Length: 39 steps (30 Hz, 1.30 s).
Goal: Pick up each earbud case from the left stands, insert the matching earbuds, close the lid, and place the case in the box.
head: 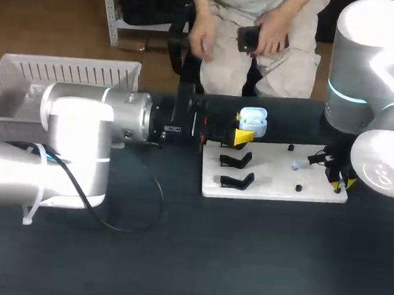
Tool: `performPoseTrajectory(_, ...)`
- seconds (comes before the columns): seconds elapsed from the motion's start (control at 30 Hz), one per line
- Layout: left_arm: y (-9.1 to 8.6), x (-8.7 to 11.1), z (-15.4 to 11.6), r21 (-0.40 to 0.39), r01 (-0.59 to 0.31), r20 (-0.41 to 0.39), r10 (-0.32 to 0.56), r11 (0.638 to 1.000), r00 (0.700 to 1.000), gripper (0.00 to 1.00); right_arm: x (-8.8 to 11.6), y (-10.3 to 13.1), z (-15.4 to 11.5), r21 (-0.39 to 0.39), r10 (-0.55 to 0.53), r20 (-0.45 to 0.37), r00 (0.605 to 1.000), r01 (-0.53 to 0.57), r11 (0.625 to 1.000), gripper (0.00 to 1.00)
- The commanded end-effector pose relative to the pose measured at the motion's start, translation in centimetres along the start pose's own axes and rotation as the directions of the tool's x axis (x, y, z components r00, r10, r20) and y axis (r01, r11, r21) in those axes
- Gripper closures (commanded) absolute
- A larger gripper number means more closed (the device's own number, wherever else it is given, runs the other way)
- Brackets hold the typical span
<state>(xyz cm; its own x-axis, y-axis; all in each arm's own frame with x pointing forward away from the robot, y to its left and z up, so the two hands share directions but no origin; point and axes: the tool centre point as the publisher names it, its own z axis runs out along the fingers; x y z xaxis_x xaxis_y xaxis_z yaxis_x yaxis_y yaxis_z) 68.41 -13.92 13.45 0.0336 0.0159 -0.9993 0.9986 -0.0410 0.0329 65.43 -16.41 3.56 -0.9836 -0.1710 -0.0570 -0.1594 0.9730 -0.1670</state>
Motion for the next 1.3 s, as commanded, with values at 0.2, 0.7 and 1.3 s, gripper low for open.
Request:
performPoseTrajectory(0.2,0.0,0.1,0.0,-0.003,-0.003,0.003,0.003,1.000,1.000,1.00,2.0,0.7,-4.7,0.011,0.044,0.028,0.999,-0.044,0.999,1.00)
performPoseTrajectory(0.7,0.0,0.1,0.0,-0.003,-0.003,0.003,0.003,1.000,1.000,1.00,3.3,7.3,-15.6,-0.056,0.040,0.047,0.998,-0.037,0.998,1.00)
performPoseTrajectory(1.3,0.0,0.1,0.0,-0.003,-0.003,0.003,0.003,1.000,1.000,1.00,1.2,13.0,-18.8,-0.078,0.053,0.110,0.992,-0.044,0.996,1.00)
